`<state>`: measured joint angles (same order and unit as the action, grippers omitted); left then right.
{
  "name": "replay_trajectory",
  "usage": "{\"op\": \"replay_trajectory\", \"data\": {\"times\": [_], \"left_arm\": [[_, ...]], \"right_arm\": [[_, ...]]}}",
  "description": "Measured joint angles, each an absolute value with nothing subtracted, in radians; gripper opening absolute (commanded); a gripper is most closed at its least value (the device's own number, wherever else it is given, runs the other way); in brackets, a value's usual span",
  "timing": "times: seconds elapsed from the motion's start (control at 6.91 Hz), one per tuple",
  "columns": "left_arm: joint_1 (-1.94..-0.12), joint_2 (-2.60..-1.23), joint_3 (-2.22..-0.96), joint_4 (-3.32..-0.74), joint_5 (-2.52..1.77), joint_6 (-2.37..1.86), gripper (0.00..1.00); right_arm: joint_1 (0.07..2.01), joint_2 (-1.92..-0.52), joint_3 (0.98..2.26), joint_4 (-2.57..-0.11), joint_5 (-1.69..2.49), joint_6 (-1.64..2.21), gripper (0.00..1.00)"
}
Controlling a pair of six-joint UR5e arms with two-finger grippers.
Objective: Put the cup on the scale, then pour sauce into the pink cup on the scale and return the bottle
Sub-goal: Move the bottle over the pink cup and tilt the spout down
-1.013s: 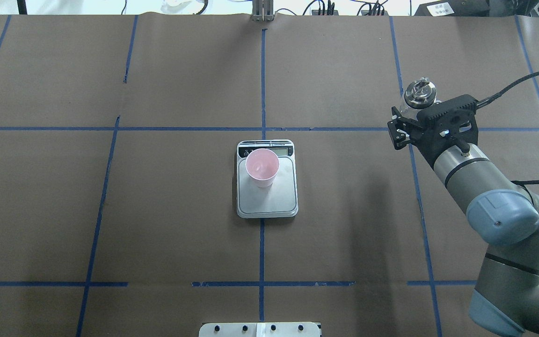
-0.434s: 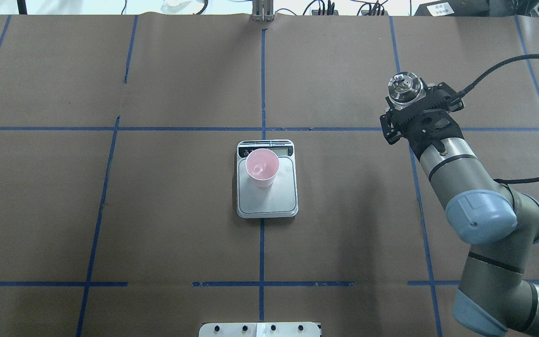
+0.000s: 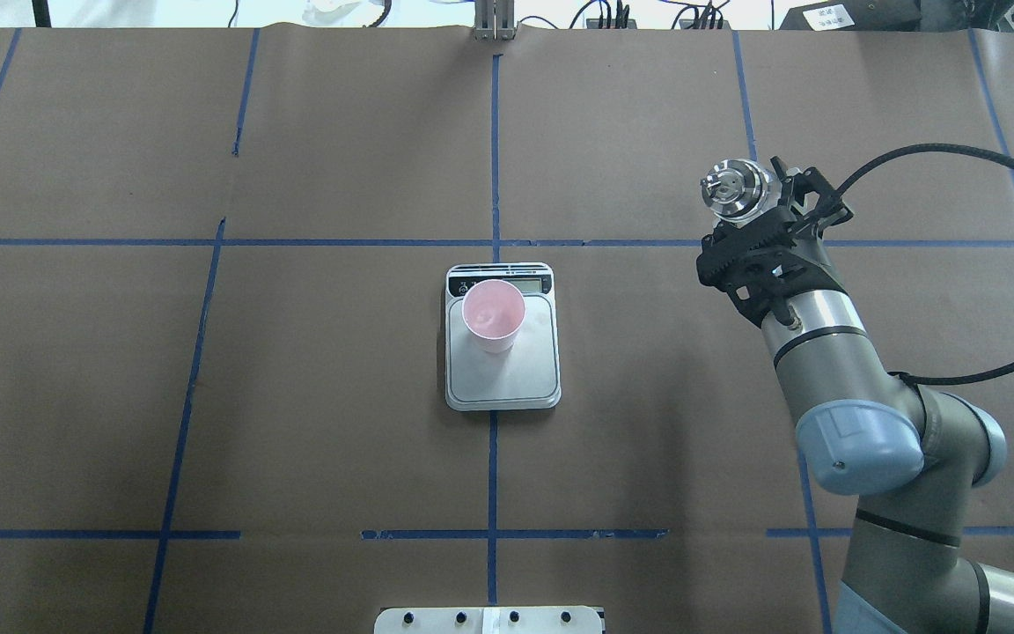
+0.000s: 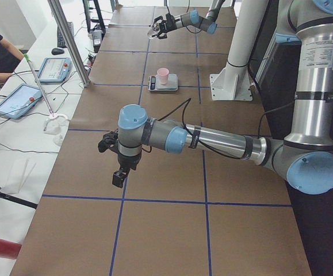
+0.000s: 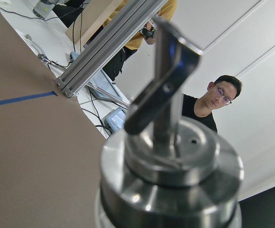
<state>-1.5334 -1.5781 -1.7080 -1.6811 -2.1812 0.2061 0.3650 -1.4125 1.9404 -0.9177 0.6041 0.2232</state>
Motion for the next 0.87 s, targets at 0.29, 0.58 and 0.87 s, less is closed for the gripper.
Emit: {"op": "replay_trajectory", "data": {"times": [0.29,0.58,0.87], "left_arm": [[-1.534,-1.575,-1.672,-1.686,-2.186,0.201,1.0],[-1.534,-1.575,-1.669,-1.686,-2.187,0.2,1.0],[-1.534,-1.572,-1.67,-1.687,-2.187,0.199,1.0]], "right_arm": [[0.29,-1.339,1.922,-1.057,0.481,0.193,0.0],[0.233,-1.272,1.871,-1.179,0.378,0.189,0.0],[0.213,-1.225,1.787,-1.217,0.304,0.145,0.0]]}}
